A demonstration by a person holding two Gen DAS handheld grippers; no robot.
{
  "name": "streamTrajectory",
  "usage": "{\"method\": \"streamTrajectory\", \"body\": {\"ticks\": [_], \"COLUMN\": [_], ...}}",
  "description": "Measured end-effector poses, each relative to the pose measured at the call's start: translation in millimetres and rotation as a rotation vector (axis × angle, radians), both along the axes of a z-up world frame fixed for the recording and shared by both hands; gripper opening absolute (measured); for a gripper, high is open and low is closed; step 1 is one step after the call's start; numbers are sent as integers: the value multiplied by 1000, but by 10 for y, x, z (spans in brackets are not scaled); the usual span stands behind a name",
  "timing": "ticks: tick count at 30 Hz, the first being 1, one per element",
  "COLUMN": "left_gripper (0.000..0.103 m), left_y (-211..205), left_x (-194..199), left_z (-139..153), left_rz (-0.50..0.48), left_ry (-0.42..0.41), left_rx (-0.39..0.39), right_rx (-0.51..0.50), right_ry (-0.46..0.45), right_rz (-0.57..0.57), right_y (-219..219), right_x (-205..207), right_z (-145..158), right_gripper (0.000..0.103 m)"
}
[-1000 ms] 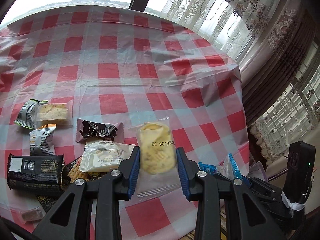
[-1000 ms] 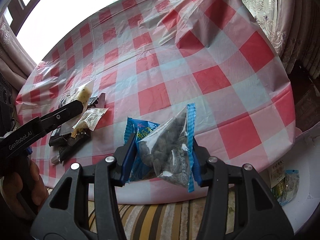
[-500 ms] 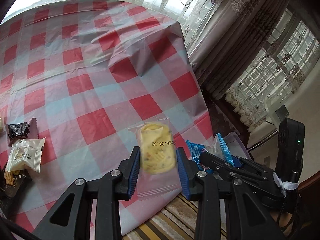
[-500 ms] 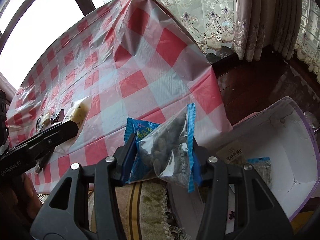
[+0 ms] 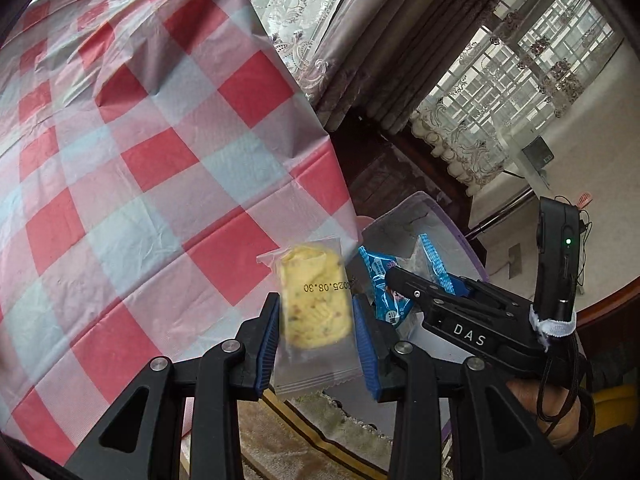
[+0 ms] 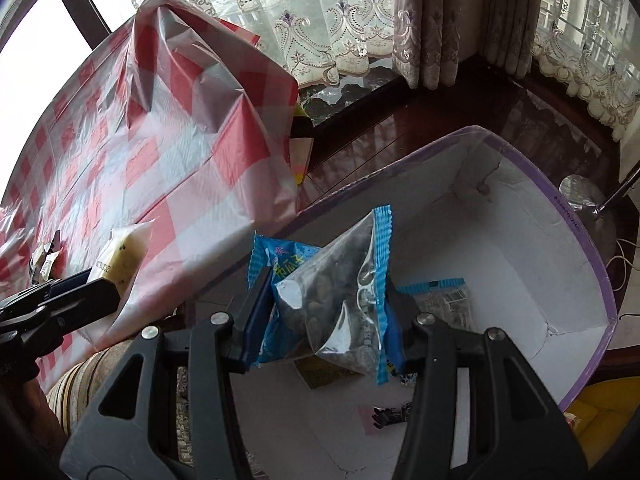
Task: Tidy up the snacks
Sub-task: 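Carry both packets to the white box and open both tools to release them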
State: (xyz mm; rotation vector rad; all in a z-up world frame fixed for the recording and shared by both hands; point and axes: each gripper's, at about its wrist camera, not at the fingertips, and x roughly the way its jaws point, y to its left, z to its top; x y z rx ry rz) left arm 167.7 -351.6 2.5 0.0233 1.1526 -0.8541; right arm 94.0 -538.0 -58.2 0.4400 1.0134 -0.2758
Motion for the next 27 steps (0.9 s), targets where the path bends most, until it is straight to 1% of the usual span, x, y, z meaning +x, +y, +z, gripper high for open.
{"method": "streamTrajectory", "body": {"ticks": [10, 15, 16, 17, 18, 19, 20, 21, 27], "left_gripper": [37, 37, 38, 41, 45, 49, 55, 57, 57], "left_y": [-365, -472, -486, -495, -502, -500, -500, -493, -448], "left_x": [-157, -215, -219, -223, -224, -221, -219, -212, -191], "left_z": [-50, -63, -69, -73, -78, -83, -86, -82, -79], "left_rz": [-100, -143, -150, -155, -157, -157, -153, -149, -125], "left_ry": [10, 22, 25, 29, 33, 35, 36, 37, 43], "left_rx": [30, 28, 28, 31, 34, 37, 36, 34, 25], "right_rx": [-12, -8, -7, -7, -9, -10, -9, -5, 1], "right_ry": [56, 64, 66, 70, 73, 72, 69, 68, 68], "right_rz": [-93, -121, -122, -125, -129, -132, -131, -131, -129], "right_y": [-343, -393, -396, -398, -406, -408, -400, -394, -347], "right_x": [-163, -192, -191, -187, -184, -186, -198, -198, -187], "right_z": [-128, -133, -130, -127, -128, -130, -124, -121, -96], "right_gripper": [55, 56, 57, 61, 66, 68, 68, 68, 69]}}
